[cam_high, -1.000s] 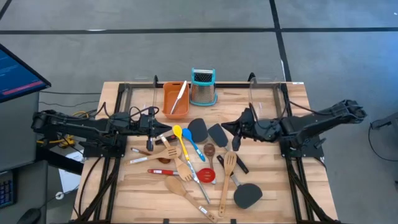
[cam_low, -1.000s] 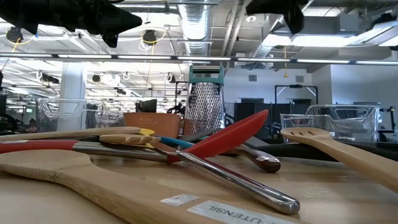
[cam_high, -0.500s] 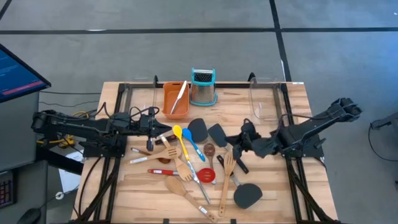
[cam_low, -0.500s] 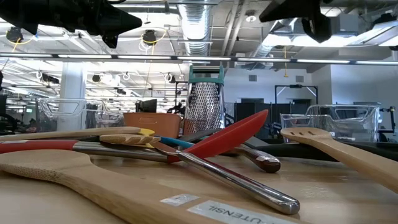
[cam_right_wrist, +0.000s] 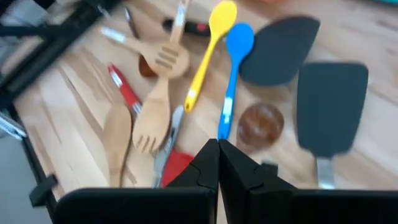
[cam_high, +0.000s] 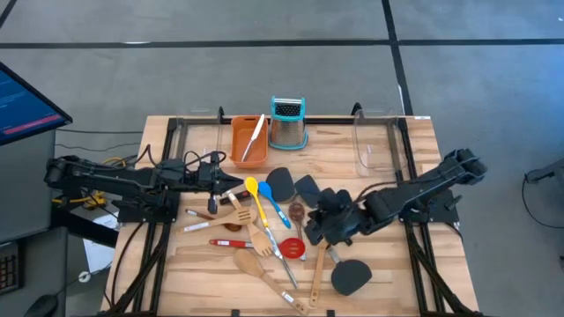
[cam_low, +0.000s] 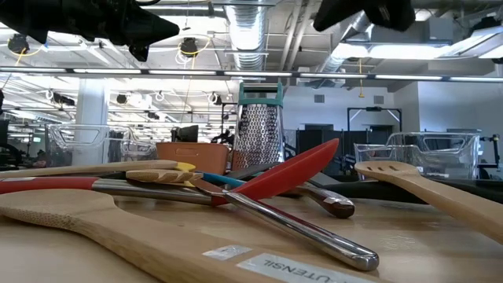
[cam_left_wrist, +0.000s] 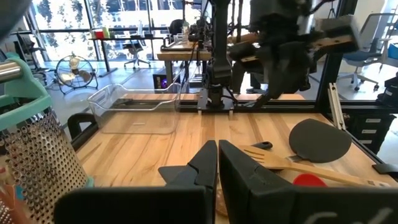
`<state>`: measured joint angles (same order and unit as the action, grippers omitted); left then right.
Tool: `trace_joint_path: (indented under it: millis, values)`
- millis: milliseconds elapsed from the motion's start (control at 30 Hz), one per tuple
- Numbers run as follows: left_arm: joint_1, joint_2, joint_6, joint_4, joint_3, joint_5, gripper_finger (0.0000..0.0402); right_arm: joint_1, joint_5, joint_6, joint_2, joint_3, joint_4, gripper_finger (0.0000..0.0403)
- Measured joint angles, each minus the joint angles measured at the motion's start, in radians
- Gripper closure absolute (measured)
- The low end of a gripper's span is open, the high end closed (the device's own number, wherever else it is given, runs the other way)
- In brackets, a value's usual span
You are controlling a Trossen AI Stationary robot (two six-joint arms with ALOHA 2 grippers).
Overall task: Pick & Place Kitchen Items
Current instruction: Put the brown wooden spoon into the right transparent bin
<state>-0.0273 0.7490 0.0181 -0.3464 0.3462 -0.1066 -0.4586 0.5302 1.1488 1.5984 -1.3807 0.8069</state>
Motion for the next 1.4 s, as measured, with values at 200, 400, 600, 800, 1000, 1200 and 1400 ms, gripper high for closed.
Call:
trace_joint_path:
  millis: [200, 400, 600, 800, 1000, 1200, 1400]
  values:
    - [0.0, 0.0, 0.0, 0.012, 0.0, 0.0, 0.04, -0.012, -0.094, 0.114, 0.165, -0.255, 0.287, 0.0403]
    - [0.0, 0.0, 0.0, 0.015, 0.0, 0.0, 0.04, -0.034, -0.207, 0.252, 0.274, -0.361, 0.393, 0.0403]
    - [0.0, 0.0, 0.0, 0.017, 0.0, 0.0, 0.04, -0.066, -0.293, 0.444, 0.334, -0.361, 0.412, 0.0403]
    - [0.0, 0.0, 0.0, 0.026, 0.0, 0.0, 0.04, -0.119, -0.334, 0.639, 0.374, -0.36, 0.418, 0.0403]
    - [0.0, 0.0, 0.0, 0.025, 0.0, 0.0, 0.04, -0.151, -0.319, 0.766, 0.372, -0.342, 0.455, 0.0403]
    - [0.0, 0.0, 0.0, 0.025, 0.0, 0.0, 0.04, -0.15, -0.319, 0.813, 0.371, -0.344, 0.447, 0.0403]
    - [0.0, 0.0, 0.0, 0.025, 0.0, 0.0, 0.04, -0.148, -0.344, 0.816, 0.443, -0.343, 0.464, 0.0403]
